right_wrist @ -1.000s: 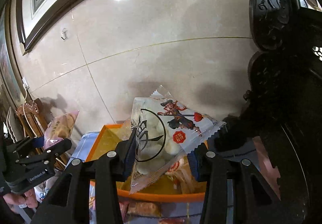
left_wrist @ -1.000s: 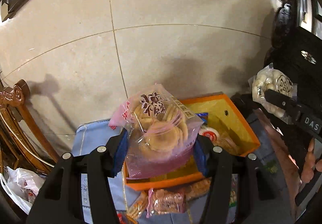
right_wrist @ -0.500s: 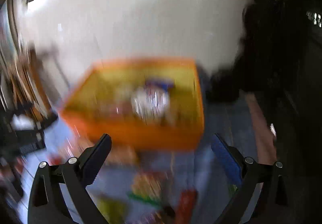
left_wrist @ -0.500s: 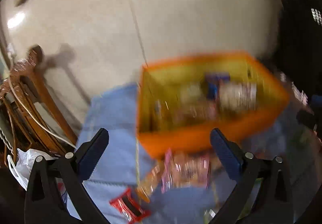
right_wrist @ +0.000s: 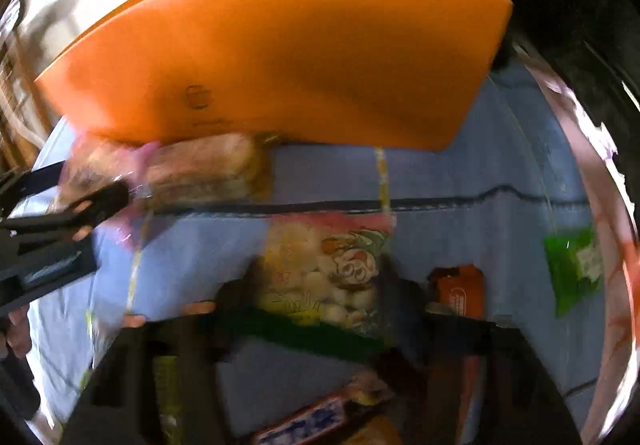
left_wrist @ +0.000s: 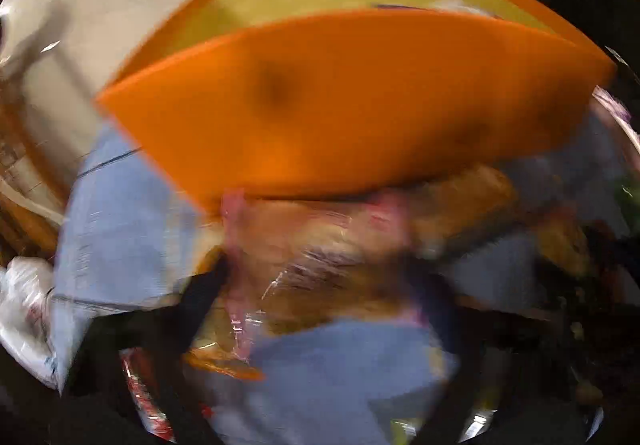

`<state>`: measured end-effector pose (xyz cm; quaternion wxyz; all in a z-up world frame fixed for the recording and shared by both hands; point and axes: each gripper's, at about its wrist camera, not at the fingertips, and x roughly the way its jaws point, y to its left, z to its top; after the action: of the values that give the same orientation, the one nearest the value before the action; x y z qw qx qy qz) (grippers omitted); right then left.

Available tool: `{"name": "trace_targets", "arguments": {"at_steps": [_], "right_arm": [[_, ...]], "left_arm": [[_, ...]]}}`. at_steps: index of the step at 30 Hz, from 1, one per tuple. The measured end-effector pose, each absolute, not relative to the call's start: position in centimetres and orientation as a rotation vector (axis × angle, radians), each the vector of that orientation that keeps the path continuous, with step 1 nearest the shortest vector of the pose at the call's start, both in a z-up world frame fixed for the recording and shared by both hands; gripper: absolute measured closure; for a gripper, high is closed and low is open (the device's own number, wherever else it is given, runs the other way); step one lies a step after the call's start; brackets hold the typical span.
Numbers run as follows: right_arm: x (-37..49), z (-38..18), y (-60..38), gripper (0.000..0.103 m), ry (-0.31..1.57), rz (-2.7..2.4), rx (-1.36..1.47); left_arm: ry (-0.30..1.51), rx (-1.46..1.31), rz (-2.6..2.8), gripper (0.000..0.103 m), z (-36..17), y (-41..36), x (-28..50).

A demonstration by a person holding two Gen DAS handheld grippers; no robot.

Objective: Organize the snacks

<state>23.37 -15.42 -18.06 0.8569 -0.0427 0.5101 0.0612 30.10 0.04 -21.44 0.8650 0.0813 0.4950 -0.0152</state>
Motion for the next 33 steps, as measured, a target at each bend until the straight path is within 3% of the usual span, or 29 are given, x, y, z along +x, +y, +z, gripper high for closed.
{"name": "trace_targets", "arguments": {"at_steps": [6,11,17,18,19,20,24,26,27,29,33], "right_arm": [[21.1,-16.9,-16.6,0.053,1.113,0.121,0.009],[19.7,-14.8,-16.7,0.053,1.075,0.099,0.046],[19.4,-13.7,-17.2,0.053,1.049,0.106,0.087],[19.5,-13.8,-17.2,0.053,1.052,0.109,0.086],[18.7,-14.1,-17.9,0.053,1.056,0.112,0.095],[18.9,-14.4,-17.9,0.054,1.067,0.12,0.123],[20.1,-16.1,-19.7,0.054,1.074,0.098,0.132],[20.0,-16.2,-20.1,0.053,1.077,0.097,0.137],[19.8,-16.1,-20.2,0.053,1.073,0.095,0.141],[19.6,-15.5,-20.5,0.053,1.059,0.092,0.152],[19.2,-13.3,-21.1,0.053,1.009,0.1,0.167]], "left_arm": [[1.069,0.14,-0.097,0.039,-21.2,-0.5,28.6],[1.065,0.064,-0.106,0.059,-19.9,0.8,27.3],[1.062,-0.02,-0.18,0.061,-20.3,1.0,26.7],[1.061,-0.032,-0.212,0.06,-20.6,0.7,26.8],[1.063,-0.028,-0.226,0.04,-21.0,0.1,27.0],[1.073,-0.017,-0.219,0.007,-21.7,-0.8,27.0],[1.119,-0.056,-0.216,0.005,-23.8,-2.0,27.8],[1.072,-0.019,-0.239,0.036,-23.5,-2.9,27.5],[1.09,-0.011,-0.263,0.039,-23.3,-3.1,27.6],[1.106,-0.105,-0.318,0.058,-22.2,-2.6,27.8],[1.051,-0.096,-0.305,0.064,-19.7,-2.1,26.7]]}}
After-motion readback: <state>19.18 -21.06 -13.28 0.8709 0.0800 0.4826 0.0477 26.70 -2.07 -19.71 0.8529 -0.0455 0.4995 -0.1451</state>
